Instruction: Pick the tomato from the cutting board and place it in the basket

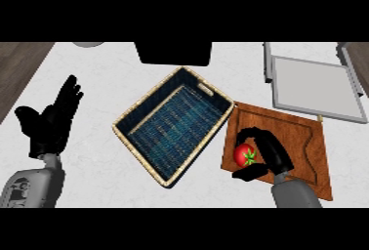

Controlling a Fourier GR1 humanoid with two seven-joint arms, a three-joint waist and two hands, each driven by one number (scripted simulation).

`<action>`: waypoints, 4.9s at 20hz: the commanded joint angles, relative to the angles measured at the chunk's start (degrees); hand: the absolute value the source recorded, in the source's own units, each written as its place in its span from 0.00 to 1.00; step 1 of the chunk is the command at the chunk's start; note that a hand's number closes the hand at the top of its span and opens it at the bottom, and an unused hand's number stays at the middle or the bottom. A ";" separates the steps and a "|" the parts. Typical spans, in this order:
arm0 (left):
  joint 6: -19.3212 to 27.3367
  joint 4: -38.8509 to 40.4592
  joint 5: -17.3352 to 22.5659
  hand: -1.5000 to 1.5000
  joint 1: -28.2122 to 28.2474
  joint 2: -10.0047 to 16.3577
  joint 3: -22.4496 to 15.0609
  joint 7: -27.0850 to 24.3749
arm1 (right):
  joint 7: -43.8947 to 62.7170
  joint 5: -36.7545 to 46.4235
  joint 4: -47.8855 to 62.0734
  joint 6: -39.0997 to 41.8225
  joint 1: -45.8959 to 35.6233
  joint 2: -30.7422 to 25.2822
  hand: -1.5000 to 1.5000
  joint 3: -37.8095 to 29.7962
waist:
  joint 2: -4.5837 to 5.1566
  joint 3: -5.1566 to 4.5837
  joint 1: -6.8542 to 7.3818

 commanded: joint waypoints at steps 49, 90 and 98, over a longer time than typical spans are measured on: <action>-0.08 3.99 -2.07 0.50 -4.67 -1.99 -3.21 -1.13 | 97.37 10.33 25.72 -43.49 -66.27 3.02 1.00 25.53 | 1.61 -0.03 4.74; 0.06 2.41 -1.54 0.50 -2.39 -0.63 -1.03 -1.22 | 92.15 -10.68 36.94 -10.32 -74.04 3.00 1.00 46.67 | 1.61 0.17 1.55; -0.55 3.80 -0.59 0.50 -3.75 0.27 0.46 -1.91 | 89.98 -11.46 40.44 -9.74 -75.77 3.00 1.00 47.26 | 1.93 0.16 1.05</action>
